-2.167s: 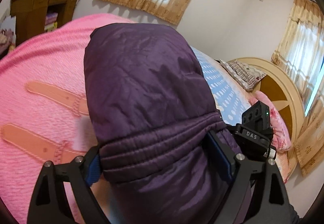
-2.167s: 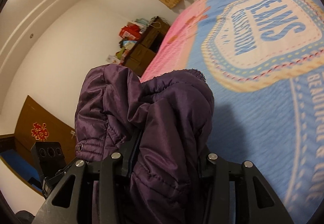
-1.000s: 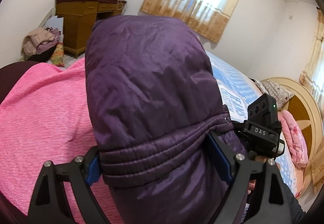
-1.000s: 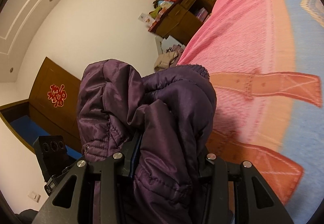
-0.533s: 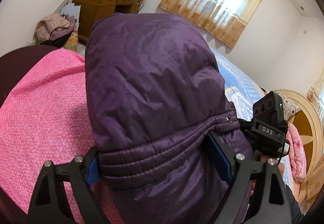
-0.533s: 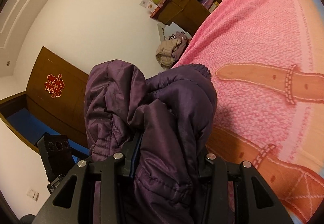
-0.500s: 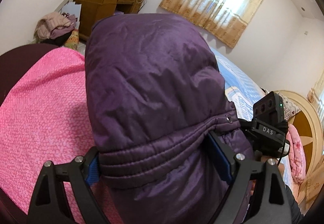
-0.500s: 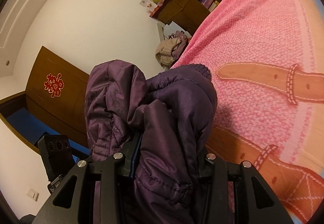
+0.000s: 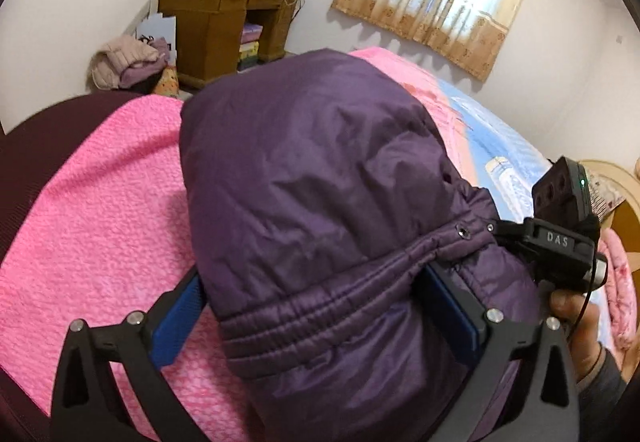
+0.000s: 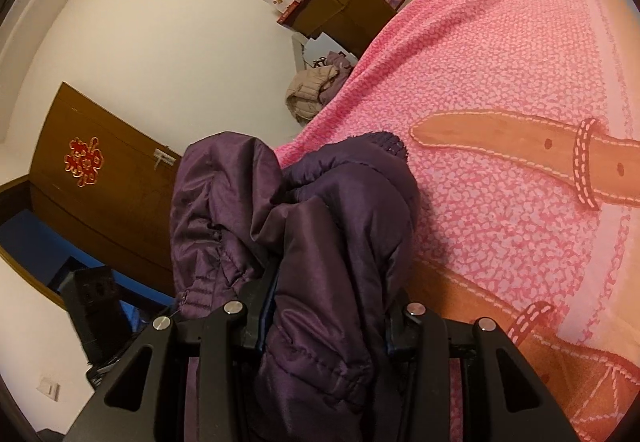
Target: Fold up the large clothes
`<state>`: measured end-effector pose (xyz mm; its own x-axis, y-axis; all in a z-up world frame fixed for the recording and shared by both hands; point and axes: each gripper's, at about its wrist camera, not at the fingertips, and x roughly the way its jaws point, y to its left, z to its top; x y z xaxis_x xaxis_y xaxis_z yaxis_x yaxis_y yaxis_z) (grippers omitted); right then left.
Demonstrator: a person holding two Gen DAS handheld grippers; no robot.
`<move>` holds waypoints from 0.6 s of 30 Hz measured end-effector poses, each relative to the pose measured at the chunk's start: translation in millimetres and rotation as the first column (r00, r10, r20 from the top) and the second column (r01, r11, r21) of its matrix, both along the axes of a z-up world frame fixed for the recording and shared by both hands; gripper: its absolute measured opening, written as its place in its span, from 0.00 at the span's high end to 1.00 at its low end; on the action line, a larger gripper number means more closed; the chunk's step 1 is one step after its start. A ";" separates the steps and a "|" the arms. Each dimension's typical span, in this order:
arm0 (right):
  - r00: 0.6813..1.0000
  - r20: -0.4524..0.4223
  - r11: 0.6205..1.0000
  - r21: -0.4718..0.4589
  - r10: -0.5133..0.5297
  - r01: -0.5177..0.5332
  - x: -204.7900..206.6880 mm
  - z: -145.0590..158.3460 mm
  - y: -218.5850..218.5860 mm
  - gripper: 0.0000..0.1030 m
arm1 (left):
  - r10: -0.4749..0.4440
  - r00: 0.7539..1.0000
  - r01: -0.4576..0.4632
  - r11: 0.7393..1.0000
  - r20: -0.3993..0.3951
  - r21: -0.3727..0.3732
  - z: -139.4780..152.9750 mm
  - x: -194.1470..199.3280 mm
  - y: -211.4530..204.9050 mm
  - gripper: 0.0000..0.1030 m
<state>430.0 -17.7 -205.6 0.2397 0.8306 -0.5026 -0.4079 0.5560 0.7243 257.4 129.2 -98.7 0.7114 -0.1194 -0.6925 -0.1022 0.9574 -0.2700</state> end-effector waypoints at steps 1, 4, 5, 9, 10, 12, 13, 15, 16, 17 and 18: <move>1.000 0.011 1.000 -0.020 -0.007 0.007 -0.3 0.1 1.5 0.60 | 0.002 1.000 -0.003 1.000 0.007 0.010 0.9 -0.6 0.2 0.00; 0.999 0.044 0.997 -0.066 -0.026 0.028 -3.8 1.1 3.1 0.58 | 0.018 0.999 -0.021 0.996 0.040 0.088 4.2 -7.4 -8.6 0.00; 0.998 0.049 0.996 -0.076 -0.032 0.036 -4.0 -0.1 3.1 0.56 | 0.020 0.999 -0.025 0.993 0.048 0.116 4.3 -7.7 -10.9 0.00; 0.997 0.022 0.995 -0.068 -0.069 0.070 2.1 -11.9 -0.1 0.53 | 0.026 0.998 -0.034 0.990 0.061 0.137 -2.7 -3.3 -10.4 0.00; 0.997 0.002 0.995 -0.063 -0.073 0.073 4.1 -16.8 -2.0 0.50 | 0.027 0.998 -0.034 0.993 0.060 0.114 -6.2 -0.9 -7.9 0.00; 0.997 -0.057 0.998 -0.031 -0.055 0.053 10.3 -28.2 -6.9 0.47 | 0.026 0.999 -0.029 0.997 0.046 0.073 -12.4 5.5 -1.8 0.00; 0.996 -0.072 0.999 -0.021 -0.044 0.043 13.1 -31.6 -8.3 0.47 | 0.022 0.999 -0.025 0.998 0.041 0.057 -14.0 9.4 2.0 0.00; 0.997 -0.080 1.000 -0.009 -0.020 0.020 16.8 -35.4 -9.3 0.46 | 0.018 0.999 -0.020 0.998 0.042 0.059 -15.0 10.5 1.7 0.00; 0.997 -0.075 1.000 -0.009 -0.017 0.016 18.3 -36.1 -9.5 0.46 | 0.019 0.999 -0.022 0.998 0.045 0.062 -15.3 11.2 1.3 0.00; 0.998 -0.067 1.000 -0.009 -0.014 0.014 18.4 -37.0 -8.9 0.46 | 0.022 0.999 -0.025 0.998 0.048 0.064 -15.8 11.3 1.0 0.00; 0.998 -0.057 1.000 -0.011 -0.013 0.013 18.2 -37.7 -8.6 0.46 | 0.027 0.999 -0.030 0.997 0.047 0.065 -16.4 11.4 0.8 0.00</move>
<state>448.2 -26.3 -243.3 0.2208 0.8220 -0.5249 -0.3586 0.5690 0.7401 268.8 130.0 -115.2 0.7454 -0.0543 -0.6644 -0.1182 0.9701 -0.2119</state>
